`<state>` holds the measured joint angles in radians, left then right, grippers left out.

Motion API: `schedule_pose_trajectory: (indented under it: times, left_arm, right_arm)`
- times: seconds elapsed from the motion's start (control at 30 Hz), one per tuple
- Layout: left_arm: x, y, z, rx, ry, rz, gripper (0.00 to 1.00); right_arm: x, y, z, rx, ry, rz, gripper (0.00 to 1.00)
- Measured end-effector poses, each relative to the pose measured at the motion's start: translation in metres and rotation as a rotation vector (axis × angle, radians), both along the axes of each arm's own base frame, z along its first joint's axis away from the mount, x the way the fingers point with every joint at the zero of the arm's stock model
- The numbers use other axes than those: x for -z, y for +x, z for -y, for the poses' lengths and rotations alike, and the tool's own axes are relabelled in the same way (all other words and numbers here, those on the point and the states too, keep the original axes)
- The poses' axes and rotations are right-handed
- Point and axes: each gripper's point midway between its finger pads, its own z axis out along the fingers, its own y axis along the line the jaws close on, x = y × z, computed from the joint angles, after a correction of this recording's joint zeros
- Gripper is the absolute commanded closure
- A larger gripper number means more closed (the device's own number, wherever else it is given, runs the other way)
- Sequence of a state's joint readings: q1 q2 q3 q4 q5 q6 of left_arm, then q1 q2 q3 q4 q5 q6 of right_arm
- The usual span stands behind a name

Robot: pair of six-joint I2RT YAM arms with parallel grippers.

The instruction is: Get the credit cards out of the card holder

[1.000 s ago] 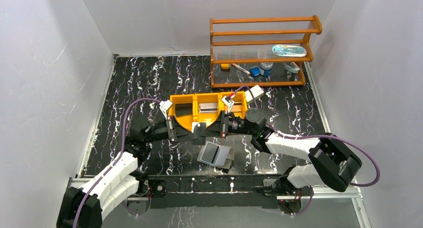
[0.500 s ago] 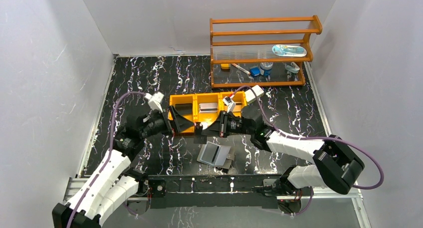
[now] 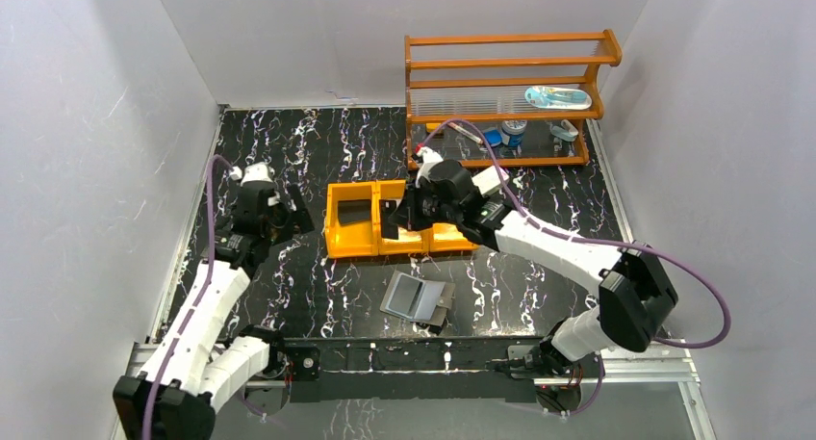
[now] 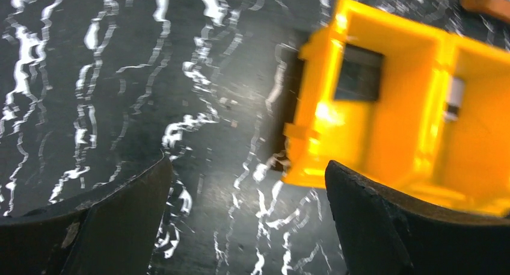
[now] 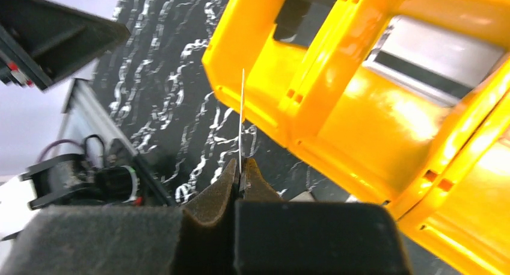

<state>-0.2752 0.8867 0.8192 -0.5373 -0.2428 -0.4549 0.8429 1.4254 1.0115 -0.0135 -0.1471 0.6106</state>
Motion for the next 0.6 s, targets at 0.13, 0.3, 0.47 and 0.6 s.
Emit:
schedule_pose_trajectory:
  times: [0.13, 0.3, 0.47, 0.6]
  left_arm:
    - [0.019, 0.006, -0.047, -0.161, -0.039, -0.045, 0.02]
    - [0.021, 0.007, -0.076, -0.264, -0.093, -0.039, 0.02]
    - [0.007, 0.008, -0.074, -0.243, -0.096, 0.025, 0.02]
    - [0.004, 0.010, -0.074, -0.231, -0.091, 0.044, 0.02]
  right_arm:
    - [-0.003, 0.012, -0.008, -0.005, -0.102, 0.081, 1.00]
    - [-0.017, 0.023, -0.035, -0.046, -0.183, 0.236, 1.00]
    - [-0.004, 0.027, -0.077, -0.114, -0.329, 0.509, 1.00]
    - [0.013, 0.055, -0.105, -0.215, -0.476, 0.647, 1.00]
